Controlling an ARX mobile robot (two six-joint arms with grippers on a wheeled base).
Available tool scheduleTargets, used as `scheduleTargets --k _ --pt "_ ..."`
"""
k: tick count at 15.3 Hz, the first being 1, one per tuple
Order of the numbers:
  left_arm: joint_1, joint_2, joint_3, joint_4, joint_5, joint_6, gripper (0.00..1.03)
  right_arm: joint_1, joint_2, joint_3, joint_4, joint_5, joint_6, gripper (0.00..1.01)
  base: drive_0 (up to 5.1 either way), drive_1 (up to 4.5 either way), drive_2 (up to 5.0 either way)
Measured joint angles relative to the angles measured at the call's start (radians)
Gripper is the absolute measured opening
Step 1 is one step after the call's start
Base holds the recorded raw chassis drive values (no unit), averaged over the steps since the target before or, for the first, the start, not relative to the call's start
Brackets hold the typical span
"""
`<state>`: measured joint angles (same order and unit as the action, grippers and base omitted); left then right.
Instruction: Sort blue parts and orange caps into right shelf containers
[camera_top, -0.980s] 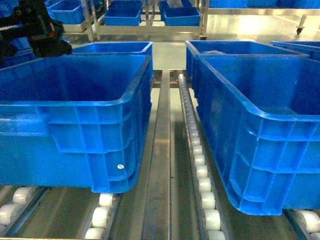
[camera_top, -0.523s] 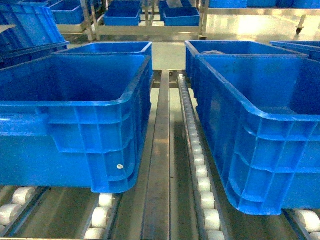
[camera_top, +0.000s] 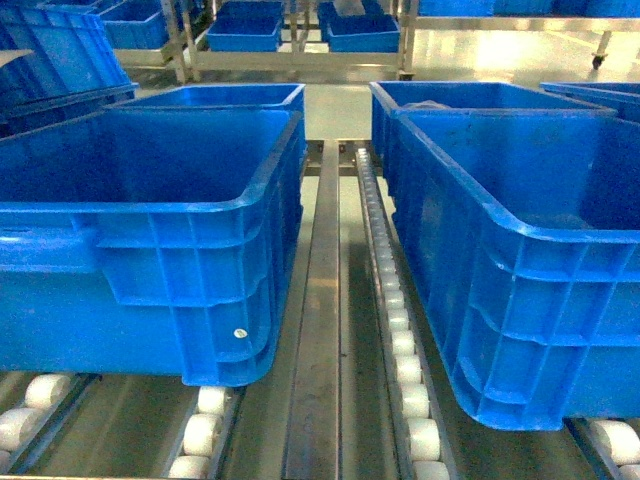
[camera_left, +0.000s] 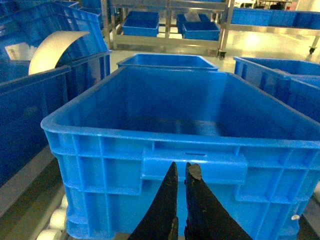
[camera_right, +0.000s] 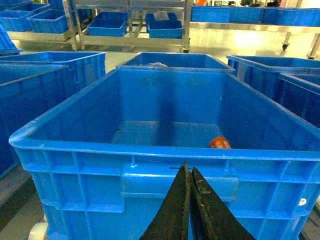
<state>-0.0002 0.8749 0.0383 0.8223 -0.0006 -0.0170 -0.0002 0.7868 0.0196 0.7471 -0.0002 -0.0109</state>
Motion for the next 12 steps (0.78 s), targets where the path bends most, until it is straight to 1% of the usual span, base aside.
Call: scheduleTargets --k 3,7,10,12 --pt "0.0 -0.18 -0.024 -0.151 0.0 0.0 0.02 0.0 -0.17 -0.006 -0.147 0.0 0.0 0.02 0.0 0.0 0.0" --pt "0.0 -0.374 -0.027 -0.328 0.0 0.0 0.02 0.0 -0.346 -0.007 -0.31 0.0 0.0 0.02 0.0 0.0 0.0" --pt "0.0 -0.495 -0.027 -0.444 0.0 0.0 0.02 0.0 -0.454 -0.007 -0.414 0.0 0.0 0.02 0.0 0.0 0.0" --pt "0.0 -0.548 -0.027 -0.495 0.0 0.0 0.02 0.0 -0.5 -0.007 -0.46 0.0 0.0 0.02 0.0 0.0 0.0"
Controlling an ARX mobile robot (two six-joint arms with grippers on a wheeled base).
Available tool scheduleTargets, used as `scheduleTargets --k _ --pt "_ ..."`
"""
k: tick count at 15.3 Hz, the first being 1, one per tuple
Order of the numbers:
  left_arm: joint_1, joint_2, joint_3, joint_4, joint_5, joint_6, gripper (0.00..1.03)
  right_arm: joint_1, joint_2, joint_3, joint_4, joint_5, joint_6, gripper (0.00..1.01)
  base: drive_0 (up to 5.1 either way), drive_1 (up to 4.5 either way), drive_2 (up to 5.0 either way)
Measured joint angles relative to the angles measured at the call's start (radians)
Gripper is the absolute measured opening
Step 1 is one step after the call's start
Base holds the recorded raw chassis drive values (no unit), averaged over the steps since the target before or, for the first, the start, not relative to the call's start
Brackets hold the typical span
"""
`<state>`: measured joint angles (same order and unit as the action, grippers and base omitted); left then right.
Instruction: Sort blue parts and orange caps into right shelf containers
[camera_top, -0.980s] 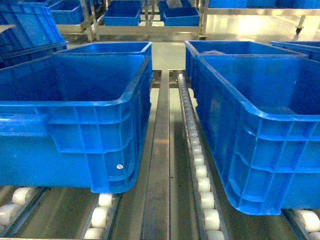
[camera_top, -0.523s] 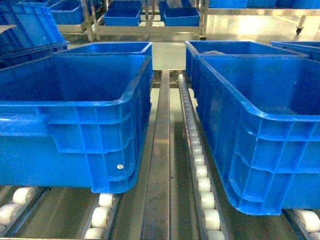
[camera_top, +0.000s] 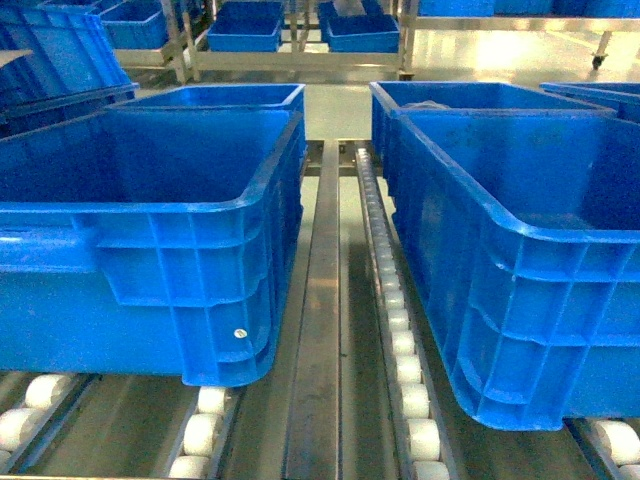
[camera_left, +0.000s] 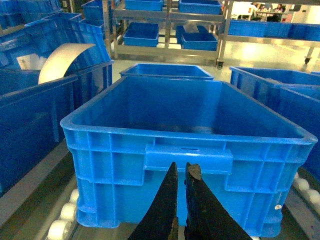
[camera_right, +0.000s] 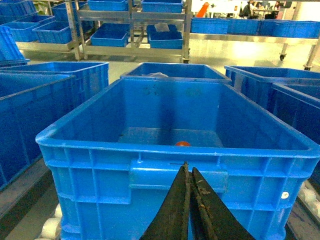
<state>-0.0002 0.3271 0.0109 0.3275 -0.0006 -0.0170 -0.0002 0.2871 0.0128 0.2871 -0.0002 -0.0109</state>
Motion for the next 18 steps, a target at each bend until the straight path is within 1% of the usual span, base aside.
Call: scheduleTargets --k 4,12,13,14,15,16,18 --pt "0.0 -0.055 0.0 -0.055 0.0 0.0 0.02 0.0 -0.048 0.0 -0.049 0.0 0.0 0.02 0.0 0.0 0.0" --pt "0.0 -0.103 0.0 -0.102 0.0 0.0 0.02 0.0 -0.09 0.0 -0.09 0.0 0.0 0.02 0.0 0.0 0.0" --pt "0.0 -0.124 0.0 -0.125 0.0 0.0 0.02 0.0 -0.109 0.0 -0.108 0.0 0.0 0.02 0.0 0.0 0.0" --pt "0.0 -0.206 0.003 -0.229 0.0 0.0 0.02 0.0 -0.283 0.0 -0.274 0.0 0.0 0.02 0.0 0.0 0.0" --pt "0.0 -0.316 0.0 -0.337 -0.001 0.003 0.02 0.0 -0.282 0.0 -0.291 0.0 0.001 0.02 0.0 0.0 0.0" --pt "0.0 -0.316 0.0 -0.332 0.0 0.003 0.32 0.0 -0.282 0.0 -0.291 0.0 0.001 0.32 0.0 0.0 0.0" --pt "0.0 -0.316 0.0 -0.332 0.0 0.003 0.59 0.0 -0.282 0.0 -0.291 0.0 0.001 0.6 0.0 0.0 0.0"
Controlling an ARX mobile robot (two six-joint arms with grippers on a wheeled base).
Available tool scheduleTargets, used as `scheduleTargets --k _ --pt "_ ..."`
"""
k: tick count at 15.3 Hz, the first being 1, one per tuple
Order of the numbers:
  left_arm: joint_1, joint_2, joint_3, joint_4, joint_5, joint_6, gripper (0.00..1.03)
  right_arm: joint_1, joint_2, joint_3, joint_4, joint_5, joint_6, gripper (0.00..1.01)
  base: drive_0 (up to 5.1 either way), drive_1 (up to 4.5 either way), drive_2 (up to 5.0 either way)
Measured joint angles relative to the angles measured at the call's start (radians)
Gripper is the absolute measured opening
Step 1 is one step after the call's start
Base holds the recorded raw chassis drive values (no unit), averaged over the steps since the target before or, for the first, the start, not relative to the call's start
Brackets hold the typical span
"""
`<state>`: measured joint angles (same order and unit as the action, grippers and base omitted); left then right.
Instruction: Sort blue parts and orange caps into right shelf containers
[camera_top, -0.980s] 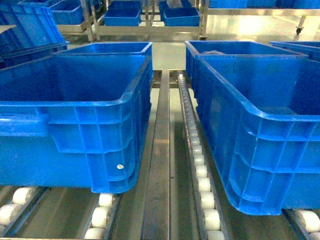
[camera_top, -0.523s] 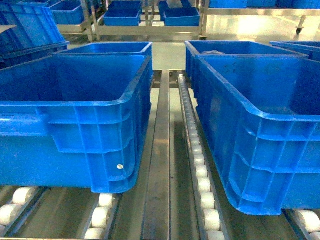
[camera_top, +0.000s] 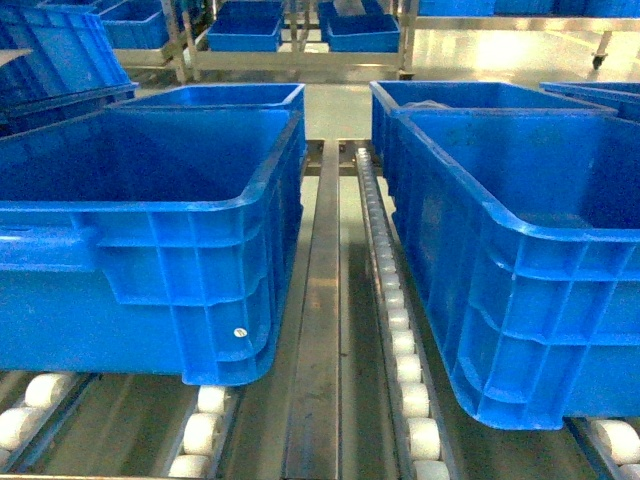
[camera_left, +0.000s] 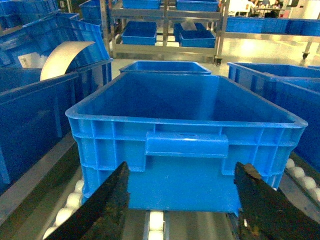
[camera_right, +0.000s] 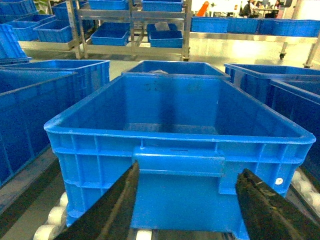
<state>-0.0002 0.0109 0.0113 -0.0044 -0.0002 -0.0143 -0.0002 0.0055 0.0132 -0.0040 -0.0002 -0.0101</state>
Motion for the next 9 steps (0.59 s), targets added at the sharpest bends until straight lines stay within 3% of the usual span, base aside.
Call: scheduleTargets --k 4,9 --pt "0.0 0.0 0.0 0.0 0.0 0.001 1.0 0.0 0.0 0.0 0.0 0.0 0.001 1.0 0.0 0.0 0.0" --pt "0.0 0.0 0.0 0.0 0.0 0.001 0.98 0.0 0.0 0.0 0.0 0.0 0.002 0.98 0.0 0.0 0.0"
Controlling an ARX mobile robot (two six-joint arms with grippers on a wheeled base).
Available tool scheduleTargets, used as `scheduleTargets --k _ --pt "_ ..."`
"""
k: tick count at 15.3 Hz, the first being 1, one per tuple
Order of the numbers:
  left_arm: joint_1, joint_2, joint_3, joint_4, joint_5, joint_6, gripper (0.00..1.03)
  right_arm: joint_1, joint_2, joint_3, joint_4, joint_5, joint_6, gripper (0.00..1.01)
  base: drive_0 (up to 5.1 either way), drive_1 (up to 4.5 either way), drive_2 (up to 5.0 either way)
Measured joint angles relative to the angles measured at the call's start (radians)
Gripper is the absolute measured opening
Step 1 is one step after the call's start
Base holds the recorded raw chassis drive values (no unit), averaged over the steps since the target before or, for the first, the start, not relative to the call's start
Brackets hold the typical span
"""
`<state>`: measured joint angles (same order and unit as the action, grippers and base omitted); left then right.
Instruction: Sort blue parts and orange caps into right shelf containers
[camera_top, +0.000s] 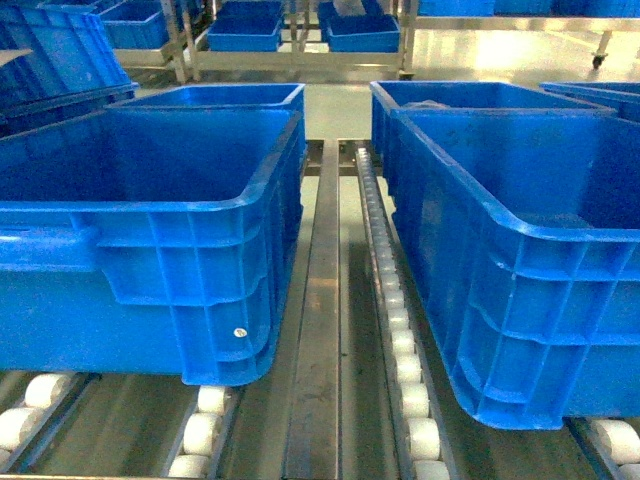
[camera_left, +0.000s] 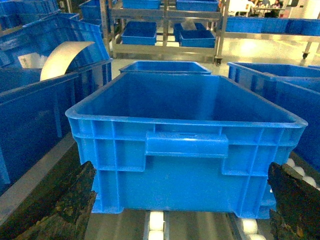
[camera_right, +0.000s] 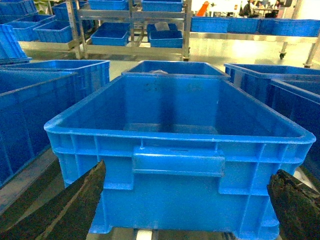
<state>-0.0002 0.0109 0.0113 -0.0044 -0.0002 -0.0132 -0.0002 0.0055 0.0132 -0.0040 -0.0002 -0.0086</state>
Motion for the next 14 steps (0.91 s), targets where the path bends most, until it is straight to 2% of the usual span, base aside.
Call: scheduleTargets --k 14 --pt "0.0 0.0 0.0 0.0 0.0 0.0 0.98 0.0 0.0 0.0 0.0 0.0 0.0 0.98 0.0 0.0 0.0"
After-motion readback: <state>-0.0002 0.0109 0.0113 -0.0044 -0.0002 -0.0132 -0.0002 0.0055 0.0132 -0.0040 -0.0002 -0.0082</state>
